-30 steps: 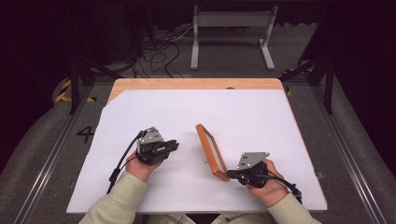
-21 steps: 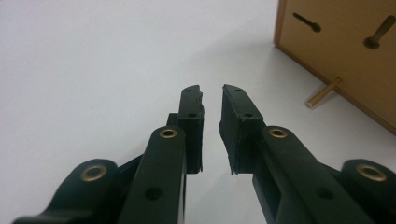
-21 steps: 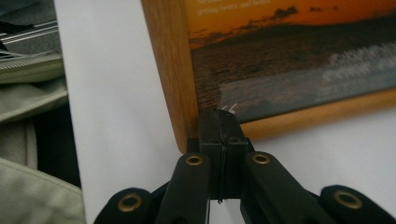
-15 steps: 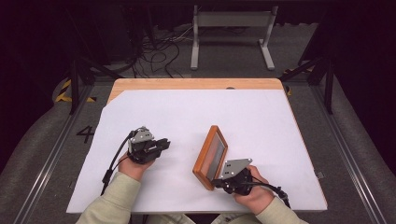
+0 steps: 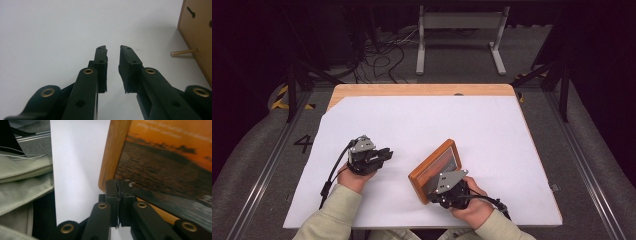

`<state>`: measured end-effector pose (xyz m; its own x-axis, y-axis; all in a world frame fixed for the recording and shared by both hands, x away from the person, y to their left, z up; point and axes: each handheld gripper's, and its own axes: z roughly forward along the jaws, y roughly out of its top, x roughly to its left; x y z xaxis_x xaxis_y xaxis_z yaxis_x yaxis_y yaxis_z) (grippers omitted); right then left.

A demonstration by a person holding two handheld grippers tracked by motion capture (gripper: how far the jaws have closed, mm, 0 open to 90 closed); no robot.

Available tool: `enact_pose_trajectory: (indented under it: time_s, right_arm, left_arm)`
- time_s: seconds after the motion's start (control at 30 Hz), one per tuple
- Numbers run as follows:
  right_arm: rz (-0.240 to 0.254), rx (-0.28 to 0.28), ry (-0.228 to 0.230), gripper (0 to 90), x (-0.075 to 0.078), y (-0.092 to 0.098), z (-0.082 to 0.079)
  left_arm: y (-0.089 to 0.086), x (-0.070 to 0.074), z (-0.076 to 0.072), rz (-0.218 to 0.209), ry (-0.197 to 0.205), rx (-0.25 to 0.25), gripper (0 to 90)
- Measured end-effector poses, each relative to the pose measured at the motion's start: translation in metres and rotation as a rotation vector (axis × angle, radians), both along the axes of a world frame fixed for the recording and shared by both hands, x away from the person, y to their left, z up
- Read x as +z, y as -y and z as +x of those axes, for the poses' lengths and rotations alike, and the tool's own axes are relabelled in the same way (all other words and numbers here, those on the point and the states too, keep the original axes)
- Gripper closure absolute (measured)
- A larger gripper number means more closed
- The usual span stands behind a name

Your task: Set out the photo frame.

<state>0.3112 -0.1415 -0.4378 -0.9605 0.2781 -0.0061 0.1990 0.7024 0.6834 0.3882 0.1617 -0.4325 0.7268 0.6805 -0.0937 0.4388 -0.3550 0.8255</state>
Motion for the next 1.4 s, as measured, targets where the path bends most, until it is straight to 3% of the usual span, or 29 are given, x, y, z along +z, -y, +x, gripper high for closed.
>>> enact_pose_trajectory:
  time_s: [0.13,0.2,0.37,0.47,0.73,0.97,1.17,1.4]
  right_arm:
    - [0.023,0.016,-0.002,80.4,0.022,0.014,0.005]
    - [0.010,0.039,0.000,77.8,0.033,0.017,0.008]
    - [-0.023,0.094,0.071,69.2,0.070,0.025,0.016]
    - [-0.034,0.108,0.108,59.7,0.090,0.027,0.027]
    - [-0.079,0.156,0.121,46.9,0.117,0.014,0.061]
    - [-0.168,0.216,0.074,37.7,0.113,-0.005,0.094]
    - [-0.223,0.282,0.018,31.1,0.099,-0.019,0.109]
    - [-0.291,0.354,-0.057,30.4,0.085,-0.034,0.115]
  left_arm:
    - [0.000,0.000,0.000,-0.013,-0.013,-0.006,71.0]
    - [0.000,0.000,-0.001,-0.019,-0.013,-0.008,69.3]
    - [-0.002,0.001,0.000,-0.015,-0.007,-0.009,66.5]
    - [-0.003,0.001,-0.001,-0.023,-0.013,-0.002,65.9]
    - [-0.009,0.000,-0.004,-0.030,-0.019,0.010,65.1]
    - [-0.015,-0.001,-0.007,-0.028,-0.020,0.019,64.7]
    - [-0.021,-0.002,-0.011,-0.035,-0.028,0.038,64.2]
    - [-0.025,-0.003,-0.014,-0.038,-0.031,0.045,63.7]
